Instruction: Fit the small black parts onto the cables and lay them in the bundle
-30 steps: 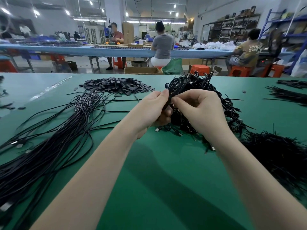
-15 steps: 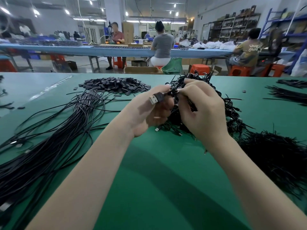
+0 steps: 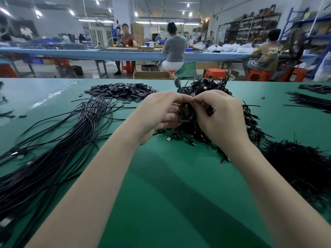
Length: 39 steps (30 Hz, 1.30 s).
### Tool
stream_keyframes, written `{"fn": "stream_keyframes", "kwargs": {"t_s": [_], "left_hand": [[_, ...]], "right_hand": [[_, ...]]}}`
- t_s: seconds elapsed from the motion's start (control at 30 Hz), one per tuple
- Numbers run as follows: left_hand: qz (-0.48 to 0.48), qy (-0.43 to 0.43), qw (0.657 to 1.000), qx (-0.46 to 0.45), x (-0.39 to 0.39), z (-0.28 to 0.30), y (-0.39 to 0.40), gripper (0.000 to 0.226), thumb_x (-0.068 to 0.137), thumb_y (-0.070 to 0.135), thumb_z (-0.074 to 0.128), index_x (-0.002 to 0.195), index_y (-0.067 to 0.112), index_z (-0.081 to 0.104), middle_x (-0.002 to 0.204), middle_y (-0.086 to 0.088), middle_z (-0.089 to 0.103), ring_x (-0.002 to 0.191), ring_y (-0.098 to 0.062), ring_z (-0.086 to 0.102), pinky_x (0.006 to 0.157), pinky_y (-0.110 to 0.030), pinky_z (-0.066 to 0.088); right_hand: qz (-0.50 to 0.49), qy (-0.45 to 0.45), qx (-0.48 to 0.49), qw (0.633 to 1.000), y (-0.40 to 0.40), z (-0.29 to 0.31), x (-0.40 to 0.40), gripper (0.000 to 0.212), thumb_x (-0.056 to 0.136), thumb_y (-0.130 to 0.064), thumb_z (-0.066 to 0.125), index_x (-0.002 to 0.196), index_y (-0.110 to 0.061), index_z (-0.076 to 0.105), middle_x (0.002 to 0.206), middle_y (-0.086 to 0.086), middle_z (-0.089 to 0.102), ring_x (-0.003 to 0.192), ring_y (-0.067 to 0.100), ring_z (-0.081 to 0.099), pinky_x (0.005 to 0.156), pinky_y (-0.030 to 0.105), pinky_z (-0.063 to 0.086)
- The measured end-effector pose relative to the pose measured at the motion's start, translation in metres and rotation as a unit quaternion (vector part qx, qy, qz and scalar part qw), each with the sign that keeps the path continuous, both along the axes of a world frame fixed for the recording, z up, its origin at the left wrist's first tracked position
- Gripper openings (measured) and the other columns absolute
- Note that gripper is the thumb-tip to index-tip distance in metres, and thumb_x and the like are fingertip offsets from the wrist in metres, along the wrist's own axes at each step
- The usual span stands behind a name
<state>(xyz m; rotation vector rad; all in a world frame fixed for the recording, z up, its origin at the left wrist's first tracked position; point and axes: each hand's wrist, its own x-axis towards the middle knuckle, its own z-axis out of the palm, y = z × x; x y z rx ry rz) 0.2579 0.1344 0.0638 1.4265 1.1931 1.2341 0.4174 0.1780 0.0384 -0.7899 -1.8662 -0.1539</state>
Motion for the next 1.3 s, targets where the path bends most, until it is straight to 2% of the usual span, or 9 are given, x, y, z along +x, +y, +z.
{"fn": "stream_keyframes", "kwargs": {"t_s": [0.17,0.3,0.43,0.73,0.93,1.0,1.1,1.2,1.3], "left_hand": [[-0.105,-0.043,0.993,-0.036,-0.018,-0.001,0.001,0.027,0.098,0.008,0.048,0.109,0.021,0.068,0.096,-0.001,0.075,0.095,-0.015,0.071,0.075,-0.023,0.056],[-0.043,0.035,0.992,0.112,-0.017,-0.006,0.005,0.029,0.086,-0.006,0.063,0.101,0.018,0.071,0.086,0.004,0.076,0.080,-0.004,0.070,0.069,-0.013,0.053],[0.042,0.032,0.986,0.160,-0.010,-0.007,0.008,0.015,0.081,0.009,0.074,0.089,0.022,0.074,0.077,0.010,0.073,0.071,0.001,0.064,0.068,-0.012,0.047],[0.060,-0.144,0.987,-0.020,0.004,-0.002,0.000,0.024,0.088,0.019,0.067,0.106,0.024,0.052,0.063,0.005,0.066,0.052,-0.012,0.061,0.041,-0.017,0.039],[-0.004,-0.009,0.999,0.045,-0.012,-0.001,0.001,0.029,0.095,0.009,0.056,0.110,0.030,0.068,0.093,0.002,0.073,0.080,-0.013,0.069,0.065,-0.025,0.054],[0.023,0.130,0.983,0.127,-0.017,-0.003,0.001,0.042,0.089,0.003,0.061,0.116,0.034,0.067,0.105,0.006,0.072,0.090,-0.005,0.067,0.084,-0.027,0.056],[0.099,0.236,0.943,0.212,-0.020,-0.003,0.003,0.036,0.081,0.018,0.069,0.105,0.045,0.068,0.107,0.012,0.062,0.095,0.001,0.057,0.085,-0.023,0.050],[0.070,0.217,0.952,0.206,-0.018,-0.001,0.003,0.028,0.084,0.018,0.071,0.085,0.047,0.069,0.102,0.015,0.066,0.096,-0.005,0.062,0.084,-0.028,0.054],[0.045,0.181,0.961,0.203,-0.013,-0.001,0.000,0.017,0.088,0.018,0.069,0.094,0.033,0.072,0.080,0.015,0.073,0.076,-0.003,0.068,0.074,-0.018,0.053]], "right_hand": [[0.009,-0.003,0.023,1.000,0.000,-0.001,0.000,0.009,0.085,-0.009,0.062,0.084,-0.009,0.071,0.078,0.001,0.067,0.071,0.024,0.061,0.062,0.044,0.050],[0.027,0.014,0.008,1.000,-0.001,0.001,-0.002,0.010,0.085,-0.012,0.062,0.085,-0.009,0.071,0.077,-0.001,0.067,0.069,0.019,0.059,0.062,0.041,0.050],[0.024,0.029,0.027,0.999,-0.004,0.002,-0.005,0.010,0.086,-0.011,0.062,0.082,-0.007,0.070,0.075,0.001,0.066,0.068,0.021,0.058,0.060,0.043,0.047],[-0.097,-0.067,0.223,0.968,-0.005,-0.007,-0.006,0.014,0.088,-0.011,0.062,0.076,-0.011,0.069,0.080,0.001,0.069,0.070,0.027,0.062,0.063,0.035,0.037],[-0.057,-0.013,0.154,0.986,-0.002,-0.004,-0.006,0.013,0.090,-0.016,0.063,0.081,-0.012,0.071,0.081,-0.001,0.070,0.076,0.026,0.063,0.067,0.038,0.042],[-0.059,-0.021,0.142,0.988,-0.003,-0.004,-0.005,0.012,0.090,-0.017,0.062,0.082,-0.012,0.071,0.082,-0.001,0.070,0.077,0.026,0.063,0.068,0.039,0.042],[-0.044,-0.020,0.124,0.991,-0.005,-0.005,-0.007,0.011,0.089,-0.016,0.062,0.083,-0.012,0.071,0.083,-0.002,0.070,0.078,0.026,0.063,0.068,0.038,0.042],[-0.033,0.001,0.111,0.993,-0.005,-0.002,-0.007,0.012,0.088,-0.016,0.061,0.082,-0.011,0.070,0.081,-0.001,0.069,0.078,0.027,0.062,0.068,0.039,0.042],[-0.041,0.007,0.122,0.992,-0.005,-0.001,-0.006,0.011,0.089,-0.014,0.062,0.082,-0.011,0.070,0.083,-0.001,0.069,0.080,0.027,0.062,0.068,0.041,0.042]]}}
